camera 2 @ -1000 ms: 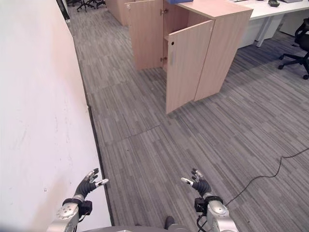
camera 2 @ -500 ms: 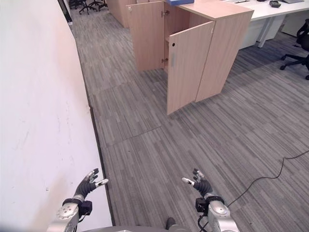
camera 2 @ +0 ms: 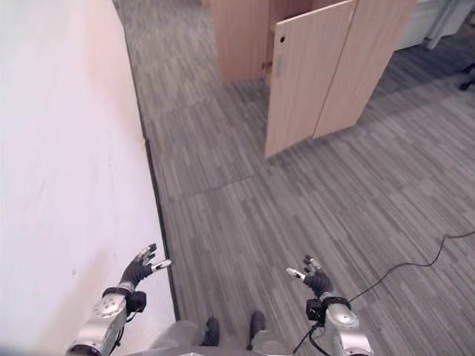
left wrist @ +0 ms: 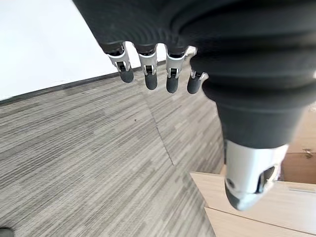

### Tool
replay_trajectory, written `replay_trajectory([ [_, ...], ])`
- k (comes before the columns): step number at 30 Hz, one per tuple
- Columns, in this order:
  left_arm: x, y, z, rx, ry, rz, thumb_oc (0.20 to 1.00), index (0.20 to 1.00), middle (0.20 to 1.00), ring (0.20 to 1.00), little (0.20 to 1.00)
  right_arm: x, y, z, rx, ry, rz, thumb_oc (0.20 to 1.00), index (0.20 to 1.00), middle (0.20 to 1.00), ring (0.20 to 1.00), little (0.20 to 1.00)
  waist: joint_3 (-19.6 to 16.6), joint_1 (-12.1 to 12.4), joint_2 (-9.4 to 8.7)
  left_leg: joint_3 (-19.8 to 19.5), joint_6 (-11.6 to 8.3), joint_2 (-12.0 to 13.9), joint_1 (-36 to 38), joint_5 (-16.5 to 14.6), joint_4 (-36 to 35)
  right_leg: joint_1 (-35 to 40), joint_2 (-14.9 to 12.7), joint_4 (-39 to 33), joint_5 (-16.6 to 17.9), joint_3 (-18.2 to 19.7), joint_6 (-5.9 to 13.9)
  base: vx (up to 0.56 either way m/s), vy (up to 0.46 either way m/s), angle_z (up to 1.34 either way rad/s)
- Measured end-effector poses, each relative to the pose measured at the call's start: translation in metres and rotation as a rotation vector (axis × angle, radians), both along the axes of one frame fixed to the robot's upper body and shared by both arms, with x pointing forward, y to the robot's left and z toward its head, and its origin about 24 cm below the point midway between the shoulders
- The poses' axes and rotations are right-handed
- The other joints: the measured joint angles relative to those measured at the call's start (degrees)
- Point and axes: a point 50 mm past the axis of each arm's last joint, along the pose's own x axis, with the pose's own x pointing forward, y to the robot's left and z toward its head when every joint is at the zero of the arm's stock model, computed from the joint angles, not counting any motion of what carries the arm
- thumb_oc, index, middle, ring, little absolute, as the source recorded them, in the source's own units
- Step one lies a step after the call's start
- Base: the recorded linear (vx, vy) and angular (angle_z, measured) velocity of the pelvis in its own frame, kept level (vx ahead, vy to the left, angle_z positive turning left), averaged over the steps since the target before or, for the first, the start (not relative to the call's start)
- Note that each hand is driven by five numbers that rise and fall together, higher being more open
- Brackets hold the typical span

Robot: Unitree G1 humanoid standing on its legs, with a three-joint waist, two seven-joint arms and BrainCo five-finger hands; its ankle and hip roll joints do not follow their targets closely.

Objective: Put the empty folder in the office cabinet

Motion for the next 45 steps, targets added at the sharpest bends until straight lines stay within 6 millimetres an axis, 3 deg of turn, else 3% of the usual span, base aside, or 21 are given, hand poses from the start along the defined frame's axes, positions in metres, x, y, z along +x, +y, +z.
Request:
replay_trajectory([
  [2, -0.001, -0.001, -0.004, -0.002, 0.019, 0.005, 1.000, 1.000, 1.000, 1.000, 1.000, 0.003, -0.003, 0.001, -0.009, 0.000, -0.018, 1.000, 1.000, 1.000, 1.000, 1.000, 0.0, 0.0, -0.21, 2.1, -0.27, 2.7, -0.8, 0.6, -9.7, 0.2, -0.4, -1.5, -0.2, 0.5, 0.00, 0.29, 0.061, -0.04],
  [5, -0.004, -0.003, -0.006, -0.012, 0.028, 0.008, 1.000, 1.000, 1.000, 1.000, 1.000, 0.001, -0.009, 0.000, -0.029, 0.013, -0.027, 1.000, 1.000, 1.000, 1.000, 1.000, 0.0, 0.6, 3.10, -4.6, -3.41, 6.1, -0.4, 3.8, -30.8, 1.9, 2.5, -1.9, 0.2, 1.4, 0.76, 0.45, 0.052, -0.18],
  [6, -0.002, -0.002, -0.005, -0.007, 0.021, 0.018, 1.000, 1.000, 1.000, 1.000, 1.000, 0.008, -0.007, 0.000, -0.029, 0.012, -0.021, 1.000, 1.000, 1.000, 1.000, 1.000, 0.3, 3.5, 3.95, -7.5, -3.98, 5.6, -1.9, 4.3, -33.9, 2.1, 3.0, -1.9, -0.4, 3.9, 0.43, 0.51, 0.067, -0.67],
  [9, -0.013, 0.004, -0.012, 0.011, 0.061, 0.046, 1.000, 1.000, 1.000, 1.000, 1.000, 0.008, -0.005, 0.000, -0.027, 0.011, -0.011, 1.000, 1.000, 1.000, 1.000, 1.000, -0.1, 5.8, 4.07, -8.1, -3.76, 4.8, -2.2, 4.4, -31.5, 4.4, 2.5, -1.8, -2.5, 8.2, 1.13, 0.53, 0.155, -0.85],
  [13, -0.030, 0.012, -0.019, 0.026, 0.108, 0.074, 1.000, 1.000, 1.000, 1.000, 1.000, -0.008, 0.013, -0.013, -0.012, 0.075, 0.068, 1.000, 1.000, 1.000, 1.000, 1.000, -5.0, 6.8, 1.13, -4.5, 0.91, 2.5, -2.1, 6.1, -23.8, 5.9, -2.2, -0.2, -8.6, 13.8, 7.20, 0.35, 0.168, -0.78],
  [16, -0.024, 0.024, -0.012, 0.050, 0.075, 0.109, 1.000, 1.000, 1.000, 1.000, 1.000, -0.010, 0.039, -0.020, 0.063, 0.081, 0.085, 1.000, 1.000, 1.000, 1.000, 1.000, -7.0, 7.0, -4.03, -1.8, 6.35, -2.1, 0.2, 3.8, -23.9, 3.3, -5.1, 17.3, -11.6, 16.1, 11.48, 0.34, 0.138, -0.18],
  [17, -0.023, 0.027, -0.010, 0.059, 0.068, 0.118, 1.000, 1.000, 1.000, 1.000, 1.000, -0.005, 0.044, -0.018, 0.079, 0.066, 0.095, 1.000, 1.000, 1.000, 1.000, 1.000, -7.6, 7.8, -4.89, -1.3, 8.33, -3.7, 2.2, 3.0, -24.4, 2.1, -5.3, 26.9, -9.1, 16.0, 15.64, 0.36, 0.222, -0.09],
  [20, -0.019, 0.030, -0.007, 0.065, 0.055, 0.126, 1.000, 1.000, 1.000, 1.000, 1.000, 0.028, 0.046, 0.001, 0.074, -0.039, 0.125, 1.000, 1.000, 1.000, 1.000, 1.000, -4.2, 6.6, -1.29, -1.8, 10.74, -3.5, 6.9, 1.6, -24.6, -10.8, -3.6, 53.6, 4.4, 14.1, 20.60, 0.31, 0.209, 0.04],
  [23, -0.030, 0.029, -0.007, 0.050, 0.057, 0.135, 1.000, 1.000, 1.000, 1.000, 1.000, 0.030, 0.044, 0.003, 0.048, -0.040, 0.140, 1.000, 1.000, 1.000, 1.000, 1.000, -1.0, 4.6, 3.75, -2.7, 16.65, -2.7, 11.9, -6.9, -21.7, -29.7, -4.5, 63.0, -0.3, 9.9, 16.65, 0.62, 0.172, 0.15],
  [24, -0.034, 0.033, -0.007, 0.056, 0.066, 0.143, 1.000, 1.000, 1.000, 1.000, 1.000, 0.029, 0.037, 0.008, 0.033, -0.067, 0.124, 1.000, 1.000, 1.000, 1.000, 1.000, -0.5, 3.2, 4.87, -3.4, 16.01, -2.6, 13.7, -7.3, -23.0, -33.7, -6.5, 51.7, -3.0, 5.9, 14.98, 0.70, -0.099, 0.14],
  [25, -0.033, 0.039, -0.005, 0.069, 0.060, 0.152, 1.000, 1.000, 1.000, 1.000, 1.000, 0.017, 0.030, -0.001, 0.028, -0.018, 0.087, 1.000, 1.000, 1.000, 1.000, 1.000, 0.0, 1.5, 3.88, -3.4, 11.55, -3.4, 16.9, -7.9, -24.8, -34.0, -8.6, 36.4, -3.8, 1.9, 13.42, 0.77, -0.149, 0.25],
  [27, -0.034, 0.048, -0.003, 0.082, 0.059, 0.182, 1.000, 1.000, 1.000, 1.000, 1.000, -0.006, 0.025, -0.017, 0.028, 0.071, 0.046, 1.000, 1.000, 1.000, 1.000, 1.000, -0.8, -0.1, 0.76, -4.3, 9.60, -5.0, 20.8, -12.4, -25.2, -31.8, -8.9, 9.3, -3.8, 0.0, 13.28, 0.56, -0.181, 0.38],
  [30, -0.033, 0.037, -0.007, 0.070, 0.071, 0.145, 1.000, 1.000, 1.000, 1.000, 1.000, -0.021, 0.013, -0.023, 0.008, 0.122, -0.004, 1.000, 1.000, 1.000, 1.000, 1.000, -3.0, -1.5, 2.06, -5.2, 6.46, -0.9, 30.6, -14.1, -29.8, -27.5, -5.1, 10.7, -0.2, -4.3, 9.85, 0.42, -0.132, 0.34],
  [32, -0.029, 0.017, -0.012, 0.025, 0.073, 0.103, 1.000, 1.000, 1.000, 1.000, 1.000, -0.016, -0.001, -0.017, -0.020, 0.102, -0.040, 1.000, 1.000, 1.000, 1.000, 1.000, -3.2, -2.1, 2.94, -4.8, 1.78, -0.2, 31.6, -11.6, -24.0, -24.3, -4.7, 11.7, 11.7, -2.7, 0.89, 0.33, -0.085, 0.28],
  [35, -0.012, 0.001, -0.003, -0.020, 0.000, 0.071, 1.000, 1.000, 1.000, 1.000, 1.000, -0.010, -0.024, -0.006, -0.066, 0.056, -0.088, 1.000, 1.000, 1.000, 1.000, 1.000, -4.7, -2.0, 5.76, -5.0, -0.35, 1.3, 24.4, -11.4, -19.4, -14.1, -2.9, 4.1, 10.5, -3.1, 0.58, 0.18, -0.115, 0.08],
  [36, -0.005, -0.001, 0.002, -0.025, -0.027, 0.061, 1.000, 1.000, 1.000, 1.000, 1.000, -0.010, -0.028, -0.003, -0.065, 0.051, -0.098, 1.000, 1.000, 1.000, 1.000, 1.000, -4.5, -2.6, 6.51, -5.1, -2.73, 1.9, 20.4, -4.7, -15.2, -12.4, -2.0, 3.6, 8.7, -3.5, 0.82, 0.12, -0.102, 0.00],
  [37, -0.002, 0.000, 0.004, -0.025, -0.034, 0.056, 1.000, 1.000, 1.000, 1.000, 1.000, -0.006, -0.028, -0.002, -0.063, 0.044, -0.098, 1.000, 1.000, 1.000, 1.000, 1.000, -4.1, -2.8, 6.43, -3.6, -5.68, 2.0, 14.6, -4.1, -1.5, -11.2, -1.7, 3.6, 7.5, -2.9, 0.95, 0.09, -0.027, -0.10],
  [38, -0.001, -0.001, 0.004, -0.023, -0.032, 0.047, 1.000, 1.000, 1.000, 1.000, 1.000, -0.004, -0.028, 0.000, -0.064, 0.029, -0.100, 1.000, 1.000, 1.000, 1.000, 1.000, -4.0, -3.4, 6.20, -3.4, -6.74, 1.8, 9.6, 0.7, 8.3, -9.7, -2.1, 2.6, 6.4, -2.7, 0.94, 0.21, 0.008, -0.39],
  [39, -0.004, -0.003, 0.001, -0.025, -0.019, 0.040, 1.000, 1.000, 1.000, 1.000, 1.000, -0.005, -0.028, -0.001, -0.061, 0.036, -0.102, 1.000, 1.000, 1.000, 1.000, 1.000, -3.6, -3.1, 5.68, -3.5, -6.02, 2.0, 7.9, 0.3, 11.5, -8.3, -2.1, 2.0, 6.8, -1.8, 0.58, 0.21, 0.010, -0.44],
  [41, -0.008, -0.003, -0.002, -0.026, 0.002, 0.039, 1.000, 1.000, 1.000, 1.000, 1.000, -0.007, -0.027, -0.003, -0.059, 0.045, -0.103, 1.000, 1.000, 1.000, 1.000, 1.000, -3.3, -4.5, 5.22, -3.7, -4.79, 2.4, 6.8, -1.0, 10.4, -5.7, -2.0, 1.9, 4.2, 0.3, -0.19, 0.24, 0.109, -0.52],
  [45, -0.009, -0.002, -0.003, -0.022, 0.007, 0.037, 1.000, 1.000, 1.000, 1.000, 1.000, -0.014, -0.025, -0.008, -0.026, 0.064, -0.131, 1.000, 1.000, 1.000, 1.000, 1.000, -2.5, -4.5, 4.30, -2.4, -4.22, 11.7, 9.0, 0.2, -21.3, -0.6, -0.5, 0.0, 2.5, 5.1, 1.47, 0.28, 0.173, -0.78],
])
